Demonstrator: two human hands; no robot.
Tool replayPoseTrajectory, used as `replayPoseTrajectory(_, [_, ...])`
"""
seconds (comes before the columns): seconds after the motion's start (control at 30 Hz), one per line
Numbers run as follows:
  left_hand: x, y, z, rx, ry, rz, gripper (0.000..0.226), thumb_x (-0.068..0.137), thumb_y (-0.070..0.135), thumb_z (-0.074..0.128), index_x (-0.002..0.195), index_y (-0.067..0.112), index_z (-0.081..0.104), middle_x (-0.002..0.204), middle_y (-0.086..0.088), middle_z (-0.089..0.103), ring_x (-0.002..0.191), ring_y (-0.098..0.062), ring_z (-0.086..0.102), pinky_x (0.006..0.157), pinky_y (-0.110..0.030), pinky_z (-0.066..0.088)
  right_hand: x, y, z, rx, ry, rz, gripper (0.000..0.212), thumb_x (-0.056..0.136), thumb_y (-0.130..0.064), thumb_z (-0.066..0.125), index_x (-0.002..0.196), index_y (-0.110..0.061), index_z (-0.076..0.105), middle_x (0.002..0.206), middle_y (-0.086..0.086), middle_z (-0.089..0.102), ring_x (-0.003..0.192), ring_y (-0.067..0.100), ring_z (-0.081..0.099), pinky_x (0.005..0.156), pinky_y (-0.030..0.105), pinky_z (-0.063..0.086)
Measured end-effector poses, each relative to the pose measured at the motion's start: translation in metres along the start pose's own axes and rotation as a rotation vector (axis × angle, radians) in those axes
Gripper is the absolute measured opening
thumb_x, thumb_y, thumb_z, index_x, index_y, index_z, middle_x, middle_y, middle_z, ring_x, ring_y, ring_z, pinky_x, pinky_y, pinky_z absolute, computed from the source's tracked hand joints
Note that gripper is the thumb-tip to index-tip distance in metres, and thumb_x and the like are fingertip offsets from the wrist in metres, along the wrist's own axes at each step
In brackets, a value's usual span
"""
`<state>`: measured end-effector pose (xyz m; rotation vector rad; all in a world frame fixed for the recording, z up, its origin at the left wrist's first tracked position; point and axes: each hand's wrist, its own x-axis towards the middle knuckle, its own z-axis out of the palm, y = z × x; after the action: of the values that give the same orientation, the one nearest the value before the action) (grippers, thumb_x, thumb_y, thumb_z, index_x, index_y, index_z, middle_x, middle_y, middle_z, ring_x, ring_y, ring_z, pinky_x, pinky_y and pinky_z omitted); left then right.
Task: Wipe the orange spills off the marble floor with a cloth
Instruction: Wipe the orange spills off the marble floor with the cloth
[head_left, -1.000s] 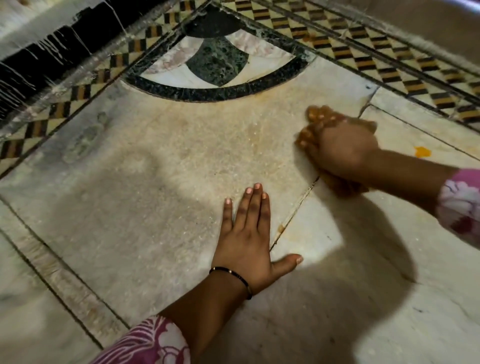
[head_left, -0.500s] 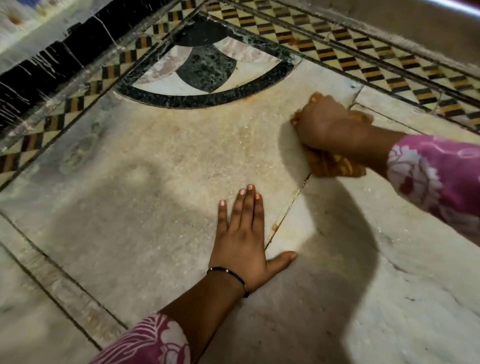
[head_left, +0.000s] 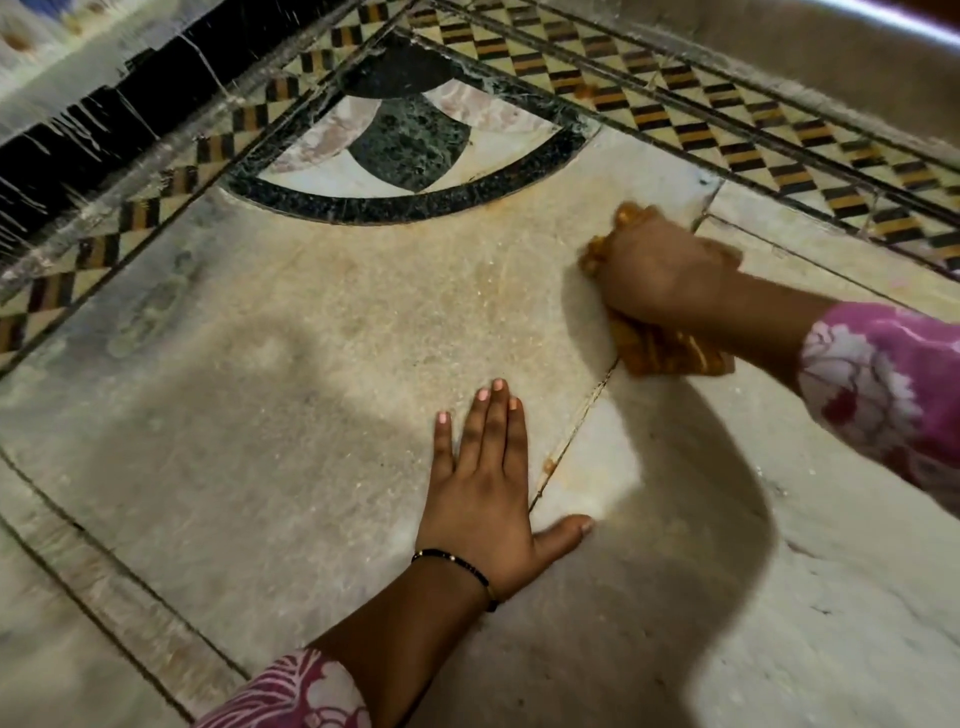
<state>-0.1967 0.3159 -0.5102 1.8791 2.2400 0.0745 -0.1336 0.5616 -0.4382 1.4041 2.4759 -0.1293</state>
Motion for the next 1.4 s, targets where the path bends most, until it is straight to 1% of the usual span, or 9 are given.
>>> replayPoseTrajectory(0.17, [0.000, 0.001, -0.002, 0.023, -0.015, -0.003, 0.109, 0.078, 0.083, 0.016, 0.148, -0.001, 0.017, 0.157, -0.018, 0.010, 0.146, -0.030, 0.007, 0.112, -0.058, 0.012, -0.002, -0.045, 0.015, 0.100, 0.011, -0.308, 0.051, 0.099, -0.033, 0.038, 0.143, -0.009, 0.034, 0.152, 0.018, 0.030, 0.137, 0.032, 0.033, 0.111, 0.040, 0.031])
replayPoseTrajectory(0.3, [0.001, 0.002, -0.003, 0.011, -0.030, -0.016, 0.110, 0.078, 0.085, 0.017, 0.148, 0.000, 0.016, 0.158, -0.017, 0.007, 0.146, -0.028, 0.004, 0.113, -0.056, 0.010, 0.061, -0.010, -0.001, 0.293, 0.010, -0.136, 0.054, 0.096, -0.036, 0.044, 0.144, -0.019, 0.027, 0.145, 0.010, 0.040, 0.123, 0.026, 0.048, 0.092, 0.035, 0.039])
replayPoseTrajectory(0.47, [0.000, 0.000, -0.001, -0.024, -0.004, -0.014, 0.110, 0.077, 0.085, 0.019, 0.149, 0.002, 0.014, 0.158, -0.015, 0.006, 0.146, -0.027, 0.004, 0.113, -0.055, 0.009, 0.036, 0.025, -0.001, 0.136, 0.048, 0.141, 0.052, 0.100, -0.032, 0.039, 0.144, -0.007, 0.028, 0.147, 0.017, 0.034, 0.130, 0.033, 0.041, 0.105, 0.047, 0.034])
replayPoseTrajectory(0.63, [-0.001, 0.001, -0.004, -0.024, -0.006, -0.015, 0.109, 0.078, 0.084, 0.019, 0.149, 0.002, 0.014, 0.158, -0.014, 0.007, 0.146, -0.027, 0.006, 0.113, -0.054, 0.009, -0.034, 0.017, 0.018, 0.025, -0.034, -0.089, 0.047, 0.101, -0.030, 0.031, 0.138, -0.001, 0.038, 0.142, 0.025, 0.039, 0.129, 0.036, 0.041, 0.102, 0.037, 0.037])
replayPoseTrajectory(0.73, [-0.001, 0.001, -0.006, -0.024, -0.008, -0.022, 0.110, 0.076, 0.085, 0.014, 0.150, 0.004, 0.013, 0.159, -0.012, 0.006, 0.146, -0.025, 0.005, 0.114, -0.052, 0.006, -0.079, 0.016, 0.004, 0.494, -0.091, -0.230, 0.037, 0.100, -0.036, 0.041, 0.127, -0.013, 0.050, 0.122, 0.013, 0.059, 0.114, 0.029, 0.055, 0.083, 0.025, 0.037])
replayPoseTrajectory(0.9, [-0.003, 0.001, -0.006, -0.021, -0.014, -0.032, 0.111, 0.077, 0.085, 0.016, 0.147, 0.000, 0.018, 0.156, -0.016, 0.017, 0.143, -0.028, 0.020, 0.112, -0.047, 0.009, -0.102, 0.066, -0.021, 1.752, -0.472, -0.068, 0.041, 0.088, -0.029, 0.045, 0.124, -0.014, 0.055, 0.117, 0.009, 0.066, 0.106, 0.023, 0.064, 0.089, 0.034, 0.054])
replayPoseTrajectory(1.1, [-0.001, -0.015, -0.017, -0.134, 0.031, 0.023, 0.111, 0.071, 0.087, 0.014, 0.149, 0.012, -0.009, 0.157, -0.004, -0.016, 0.145, -0.018, -0.013, 0.116, -0.037, -0.012, -0.090, 0.138, 0.002, 1.204, 0.102, 0.270, 0.036, 0.095, -0.004, 0.046, 0.123, -0.023, 0.059, 0.133, 0.004, 0.055, 0.116, 0.018, 0.053, 0.093, 0.031, 0.043])
replayPoseTrajectory(1.27, [0.028, -0.034, -0.034, -0.014, -0.054, -0.021, 0.121, 0.058, 0.090, 0.009, 0.148, 0.012, -0.016, 0.152, -0.001, -0.029, 0.144, -0.018, -0.019, 0.114, -0.038, -0.015, -0.104, 0.091, 0.041, 0.308, 0.064, -0.279, 0.071, 0.085, -0.065, 0.028, 0.148, -0.031, 0.028, 0.157, 0.003, 0.021, 0.143, 0.026, 0.017, 0.114, 0.050, 0.018])
replayPoseTrajectory(1.4, [0.057, -0.054, -0.038, 0.033, -0.102, -0.067, 0.125, 0.052, 0.092, 0.010, 0.148, 0.016, -0.018, 0.155, -0.002, -0.026, 0.144, -0.017, -0.019, 0.116, -0.043, -0.011, -0.109, 0.061, 0.079, -0.036, 0.065, -0.462, 0.084, 0.082, -0.070, 0.014, 0.153, -0.026, 0.005, 0.160, -0.001, 0.001, 0.147, 0.022, -0.004, 0.115, 0.054, -0.006])
